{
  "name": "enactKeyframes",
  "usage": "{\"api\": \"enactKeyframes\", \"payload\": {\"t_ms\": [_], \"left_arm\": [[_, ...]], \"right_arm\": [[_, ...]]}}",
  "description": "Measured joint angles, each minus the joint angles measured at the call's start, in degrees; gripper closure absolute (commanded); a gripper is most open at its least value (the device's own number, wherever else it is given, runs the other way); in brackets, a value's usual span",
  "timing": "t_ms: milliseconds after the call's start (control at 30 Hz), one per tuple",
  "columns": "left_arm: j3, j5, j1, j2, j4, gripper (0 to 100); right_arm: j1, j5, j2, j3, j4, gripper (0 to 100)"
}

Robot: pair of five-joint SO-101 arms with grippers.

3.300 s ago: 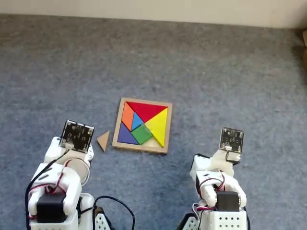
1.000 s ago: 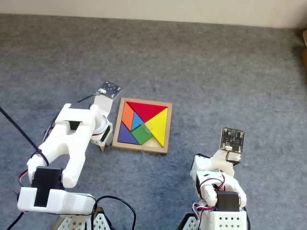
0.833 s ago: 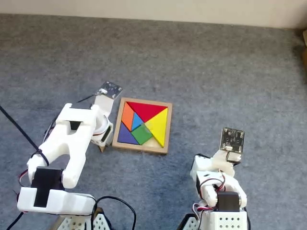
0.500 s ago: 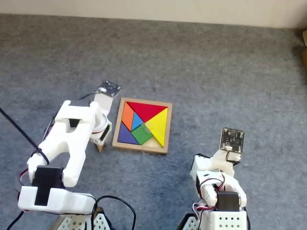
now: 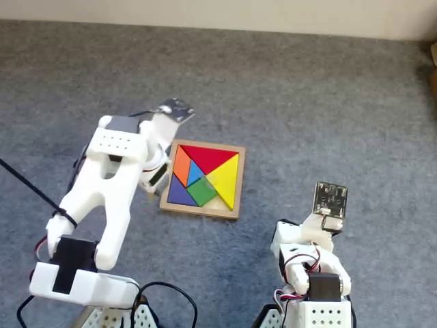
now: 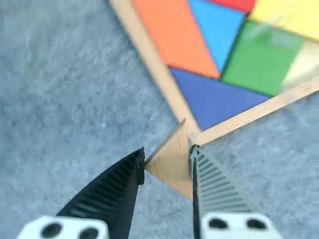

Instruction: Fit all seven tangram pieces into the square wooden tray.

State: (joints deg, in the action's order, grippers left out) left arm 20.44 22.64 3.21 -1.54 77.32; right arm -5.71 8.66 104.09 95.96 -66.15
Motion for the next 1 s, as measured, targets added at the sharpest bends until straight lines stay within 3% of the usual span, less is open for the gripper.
{"api": "enactKeyframes", "payload": {"t_ms": [367, 733, 1000], "left_arm": [[-2.02, 8.62, 12.57, 0.0, -2.81, 88], [-2.02, 17.14, 20.31, 0.18, -7.82, 88], [-2.29, 23.47, 23.65, 7.38, -8.44, 86]], "right_arm": [[1.49, 0.0, 0.0, 0.0, 0.18, 99.3], [2.29, 0.0, 0.0, 0.0, 0.35, 99.3], [2.2, 0.0, 0.0, 0.0, 0.35, 99.3]]}}
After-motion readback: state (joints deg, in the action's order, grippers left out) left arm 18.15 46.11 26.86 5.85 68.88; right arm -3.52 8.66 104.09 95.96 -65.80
